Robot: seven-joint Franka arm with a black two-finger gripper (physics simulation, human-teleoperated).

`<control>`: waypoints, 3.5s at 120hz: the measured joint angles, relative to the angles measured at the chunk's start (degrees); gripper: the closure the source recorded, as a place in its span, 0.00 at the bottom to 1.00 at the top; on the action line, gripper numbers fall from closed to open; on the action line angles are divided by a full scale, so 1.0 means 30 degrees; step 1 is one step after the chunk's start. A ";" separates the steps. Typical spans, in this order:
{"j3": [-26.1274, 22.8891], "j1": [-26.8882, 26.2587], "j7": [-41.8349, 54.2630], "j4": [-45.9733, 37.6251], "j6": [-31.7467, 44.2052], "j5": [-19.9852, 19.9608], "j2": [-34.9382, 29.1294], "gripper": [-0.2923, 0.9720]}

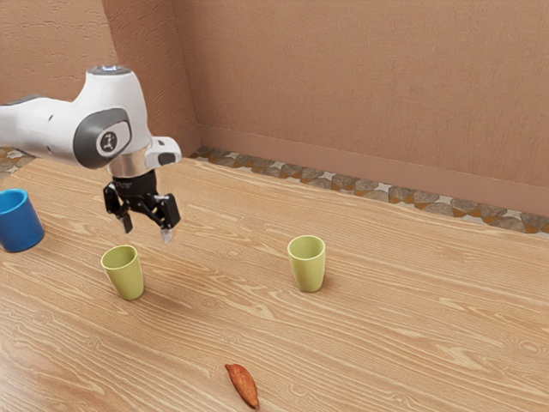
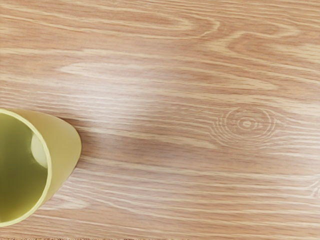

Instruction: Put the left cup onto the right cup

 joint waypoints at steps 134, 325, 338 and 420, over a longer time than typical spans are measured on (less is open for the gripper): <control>0.0356 0.1148 0.0059 -0.0869 0.1977 -0.0178 0.1667 0.26; 0.1376 0.1059 0.0218 -0.0004 0.3178 -0.0320 0.4295 0.32; 0.1415 0.1054 0.0219 0.0028 0.3214 -0.0409 0.4340 0.36; 0.1709 0.1096 0.0228 0.0065 0.3262 -0.0751 0.4375 0.72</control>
